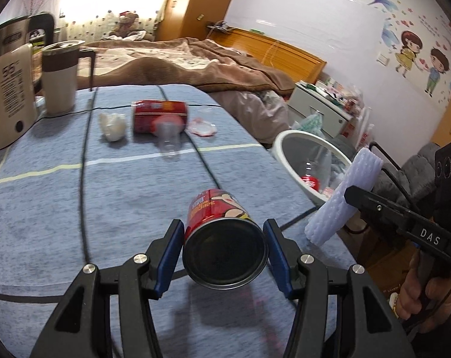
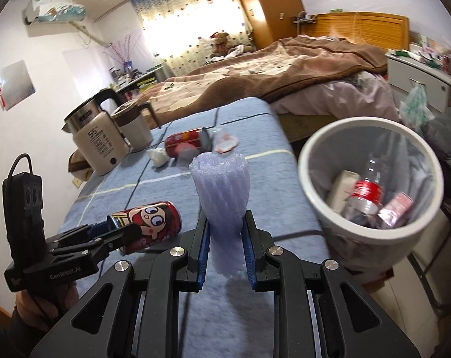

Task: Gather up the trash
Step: 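Carry the can and foam sleeve over the wastebasket and open both tools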

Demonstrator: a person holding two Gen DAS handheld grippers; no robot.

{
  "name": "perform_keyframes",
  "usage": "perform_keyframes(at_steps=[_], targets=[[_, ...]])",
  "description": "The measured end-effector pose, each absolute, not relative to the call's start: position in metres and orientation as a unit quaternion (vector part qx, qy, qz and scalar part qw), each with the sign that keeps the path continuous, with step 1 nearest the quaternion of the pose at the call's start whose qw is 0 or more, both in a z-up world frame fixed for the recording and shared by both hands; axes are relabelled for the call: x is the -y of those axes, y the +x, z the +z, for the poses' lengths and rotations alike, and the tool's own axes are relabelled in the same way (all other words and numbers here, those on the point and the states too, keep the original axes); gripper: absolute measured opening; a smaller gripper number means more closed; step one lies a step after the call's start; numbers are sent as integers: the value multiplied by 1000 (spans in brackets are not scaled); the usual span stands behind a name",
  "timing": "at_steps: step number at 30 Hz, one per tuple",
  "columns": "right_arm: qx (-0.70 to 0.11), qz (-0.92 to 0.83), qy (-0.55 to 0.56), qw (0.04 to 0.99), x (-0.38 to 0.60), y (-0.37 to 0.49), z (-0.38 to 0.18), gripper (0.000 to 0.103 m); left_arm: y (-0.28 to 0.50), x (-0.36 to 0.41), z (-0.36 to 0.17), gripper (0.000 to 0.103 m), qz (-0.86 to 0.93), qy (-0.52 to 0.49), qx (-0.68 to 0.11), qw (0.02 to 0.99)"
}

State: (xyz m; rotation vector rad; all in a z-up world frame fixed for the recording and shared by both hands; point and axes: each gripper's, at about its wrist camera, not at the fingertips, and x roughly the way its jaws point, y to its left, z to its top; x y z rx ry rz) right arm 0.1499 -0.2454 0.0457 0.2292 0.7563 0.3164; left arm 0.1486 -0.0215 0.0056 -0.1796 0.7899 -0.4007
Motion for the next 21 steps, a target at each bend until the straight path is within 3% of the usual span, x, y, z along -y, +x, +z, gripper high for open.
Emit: perform_keyframes(at_steps=[21], targets=[[-335, 44, 152, 929, 357, 145, 54, 22, 182, 133, 27, 56, -293, -37, -365, 883]])
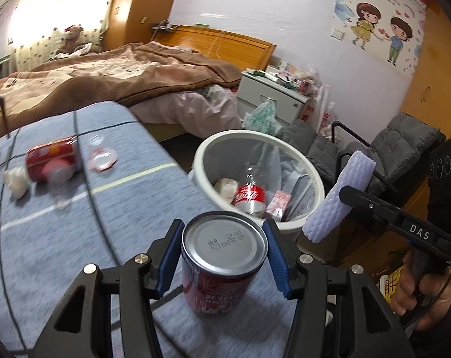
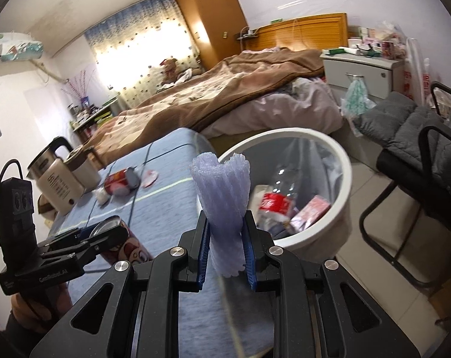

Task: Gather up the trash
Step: 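Carry the can and foam sleeve over the wastebasket and open both tools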

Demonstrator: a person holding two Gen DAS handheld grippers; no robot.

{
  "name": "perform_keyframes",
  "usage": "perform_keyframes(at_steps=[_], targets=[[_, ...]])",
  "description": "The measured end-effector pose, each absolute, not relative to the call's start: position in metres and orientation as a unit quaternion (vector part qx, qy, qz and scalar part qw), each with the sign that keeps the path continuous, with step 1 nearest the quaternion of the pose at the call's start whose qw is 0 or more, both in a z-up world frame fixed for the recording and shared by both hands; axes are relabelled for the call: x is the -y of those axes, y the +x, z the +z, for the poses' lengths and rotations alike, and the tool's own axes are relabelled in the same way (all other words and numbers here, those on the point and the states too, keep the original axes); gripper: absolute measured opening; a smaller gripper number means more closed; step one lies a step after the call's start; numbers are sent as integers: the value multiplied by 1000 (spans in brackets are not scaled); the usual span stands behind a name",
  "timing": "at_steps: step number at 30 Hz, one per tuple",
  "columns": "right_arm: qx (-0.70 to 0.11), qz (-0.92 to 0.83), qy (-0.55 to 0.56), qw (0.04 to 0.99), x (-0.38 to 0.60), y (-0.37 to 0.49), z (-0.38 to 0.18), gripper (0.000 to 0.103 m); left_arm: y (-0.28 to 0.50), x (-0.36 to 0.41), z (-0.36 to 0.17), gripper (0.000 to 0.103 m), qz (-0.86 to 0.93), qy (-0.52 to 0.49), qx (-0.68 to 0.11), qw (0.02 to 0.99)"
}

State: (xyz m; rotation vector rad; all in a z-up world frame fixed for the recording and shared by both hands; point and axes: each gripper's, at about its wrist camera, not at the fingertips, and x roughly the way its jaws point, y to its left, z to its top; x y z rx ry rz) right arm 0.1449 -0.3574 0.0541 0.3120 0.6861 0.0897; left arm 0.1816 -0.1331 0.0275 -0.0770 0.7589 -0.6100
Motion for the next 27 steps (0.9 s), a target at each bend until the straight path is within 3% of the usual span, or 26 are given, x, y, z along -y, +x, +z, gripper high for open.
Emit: perform_keyframes(at_steps=[17, 27], targets=[[-325, 16, 159, 932, 387, 168, 51, 22, 232, 191, 57, 55, -336, -33, -341, 877], [-340, 3, 155, 927, 395, 188, 37, 22, 257, 219, 41, 55, -342, -29, -357, 869]])
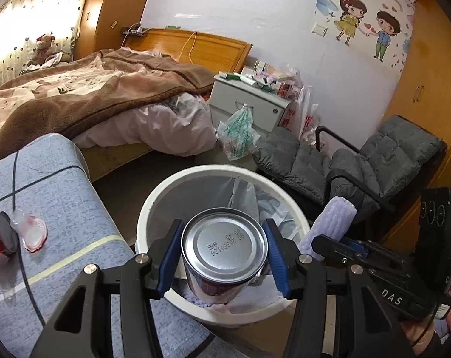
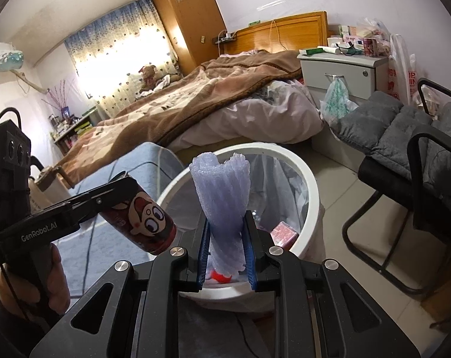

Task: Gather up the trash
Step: 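Carry the can and foam sleeve over the wastebasket and open both tools, then move both open tools back toward the remaining items on the bed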

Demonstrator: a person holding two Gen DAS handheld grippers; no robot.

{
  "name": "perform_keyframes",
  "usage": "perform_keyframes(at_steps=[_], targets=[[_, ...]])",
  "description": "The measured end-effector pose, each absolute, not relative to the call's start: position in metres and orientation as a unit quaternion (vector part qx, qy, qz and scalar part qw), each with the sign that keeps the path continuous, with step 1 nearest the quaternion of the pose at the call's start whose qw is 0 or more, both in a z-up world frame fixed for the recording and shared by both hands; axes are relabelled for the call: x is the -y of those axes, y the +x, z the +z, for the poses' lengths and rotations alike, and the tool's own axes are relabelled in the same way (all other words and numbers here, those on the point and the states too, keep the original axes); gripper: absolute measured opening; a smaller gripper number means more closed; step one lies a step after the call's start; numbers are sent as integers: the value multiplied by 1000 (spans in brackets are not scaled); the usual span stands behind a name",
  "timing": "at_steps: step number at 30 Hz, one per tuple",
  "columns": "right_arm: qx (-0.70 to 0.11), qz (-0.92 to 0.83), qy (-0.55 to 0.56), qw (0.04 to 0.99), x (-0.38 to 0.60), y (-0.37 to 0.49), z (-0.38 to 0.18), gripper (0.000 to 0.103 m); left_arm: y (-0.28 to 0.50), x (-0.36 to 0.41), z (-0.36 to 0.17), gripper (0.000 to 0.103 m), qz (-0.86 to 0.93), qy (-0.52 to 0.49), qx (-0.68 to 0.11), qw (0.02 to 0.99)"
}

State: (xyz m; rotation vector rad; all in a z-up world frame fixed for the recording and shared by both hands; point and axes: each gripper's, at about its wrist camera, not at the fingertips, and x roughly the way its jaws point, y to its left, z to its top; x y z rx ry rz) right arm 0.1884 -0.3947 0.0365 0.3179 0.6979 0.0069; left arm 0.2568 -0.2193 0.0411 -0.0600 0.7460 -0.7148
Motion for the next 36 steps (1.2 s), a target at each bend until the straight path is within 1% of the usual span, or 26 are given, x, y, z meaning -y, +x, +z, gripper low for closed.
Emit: perform_keyframes(at_steps=[10, 11, 12, 13, 14, 16, 25, 36], targets=[[-375, 0, 156, 914, 394, 202, 13, 24, 269, 225, 15, 56, -339, -22, -389, 856], [-376, -2, 155, 914, 395, 203, 12, 25, 270, 225, 14, 57, -341, -23, -390, 855], [-376, -5, 155, 914, 395, 203, 11, 26, 270, 225, 14, 60, -344, -25, -389, 854], [-372, -7, 156, 915, 396, 202, 11, 32, 269, 223, 14, 63, -343, -25, -385, 857], [-371, -9, 156, 915, 395, 202, 11, 44, 268, 223, 15, 68, -341, -23, -379, 860], [-368, -13, 158, 916, 396, 200, 12, 54, 268, 222, 16, 69, -342, -22, -375, 861], [-356, -15, 152, 922, 392, 185, 23, 54, 257, 200, 26, 69, -329, -23, -362, 872], [-340, 20, 149, 929, 359, 145, 47, 54, 214, 152, 28, 69, -297, -39, -359, 884]])
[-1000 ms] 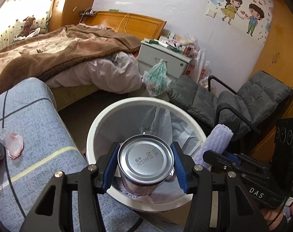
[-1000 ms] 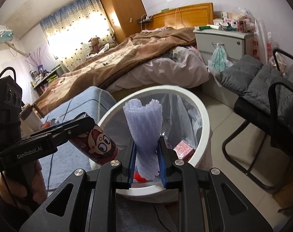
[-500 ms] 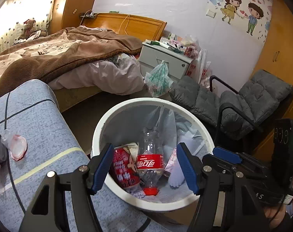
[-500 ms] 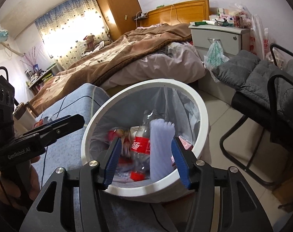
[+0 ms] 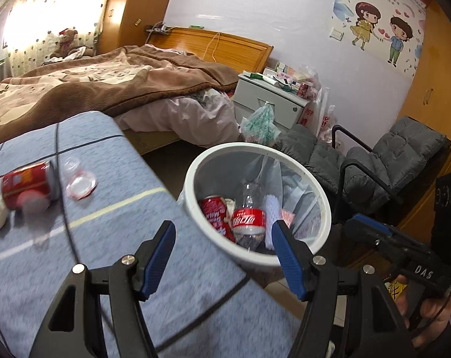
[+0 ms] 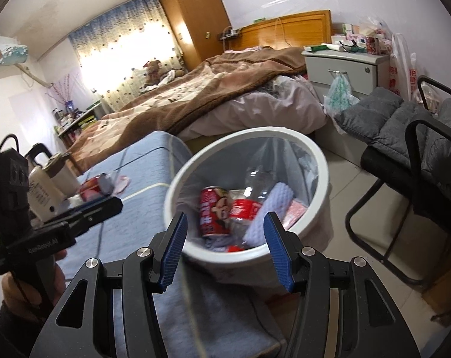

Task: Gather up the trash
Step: 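Move both open tools back toward the remaining items on the bed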

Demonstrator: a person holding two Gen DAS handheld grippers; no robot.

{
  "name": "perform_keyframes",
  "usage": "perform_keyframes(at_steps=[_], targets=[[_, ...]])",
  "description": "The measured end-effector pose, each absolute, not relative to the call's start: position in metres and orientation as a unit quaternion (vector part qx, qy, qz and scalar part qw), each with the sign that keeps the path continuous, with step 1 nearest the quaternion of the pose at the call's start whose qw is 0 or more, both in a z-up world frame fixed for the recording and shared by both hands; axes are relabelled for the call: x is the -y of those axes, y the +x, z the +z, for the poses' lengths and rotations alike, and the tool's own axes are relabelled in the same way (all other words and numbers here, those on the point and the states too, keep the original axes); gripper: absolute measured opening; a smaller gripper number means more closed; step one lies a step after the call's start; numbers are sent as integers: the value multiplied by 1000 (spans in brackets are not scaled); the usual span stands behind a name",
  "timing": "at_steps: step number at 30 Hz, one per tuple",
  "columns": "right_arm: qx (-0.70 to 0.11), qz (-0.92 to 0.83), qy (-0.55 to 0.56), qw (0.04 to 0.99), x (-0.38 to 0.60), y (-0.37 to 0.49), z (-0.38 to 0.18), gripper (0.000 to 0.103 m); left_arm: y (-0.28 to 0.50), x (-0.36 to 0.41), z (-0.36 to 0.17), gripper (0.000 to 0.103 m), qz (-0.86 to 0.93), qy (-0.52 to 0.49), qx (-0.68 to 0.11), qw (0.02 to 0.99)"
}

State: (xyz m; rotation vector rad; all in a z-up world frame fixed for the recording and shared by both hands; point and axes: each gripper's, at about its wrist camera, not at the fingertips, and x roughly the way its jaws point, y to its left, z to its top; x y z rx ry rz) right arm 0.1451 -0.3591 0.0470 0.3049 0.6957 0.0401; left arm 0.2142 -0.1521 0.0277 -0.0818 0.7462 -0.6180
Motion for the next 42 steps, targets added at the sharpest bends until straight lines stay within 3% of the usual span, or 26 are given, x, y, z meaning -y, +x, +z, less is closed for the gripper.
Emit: perform_keyframes(at_steps=[21, 42], targets=[[-351, 109, 108, 924, 278, 109, 45, 54, 151, 80, 22, 69, -240, -53, -356, 902], [-374, 136, 96, 912, 246, 121, 28, 54, 150, 30, 6, 69, -199, -81, -373, 903]])
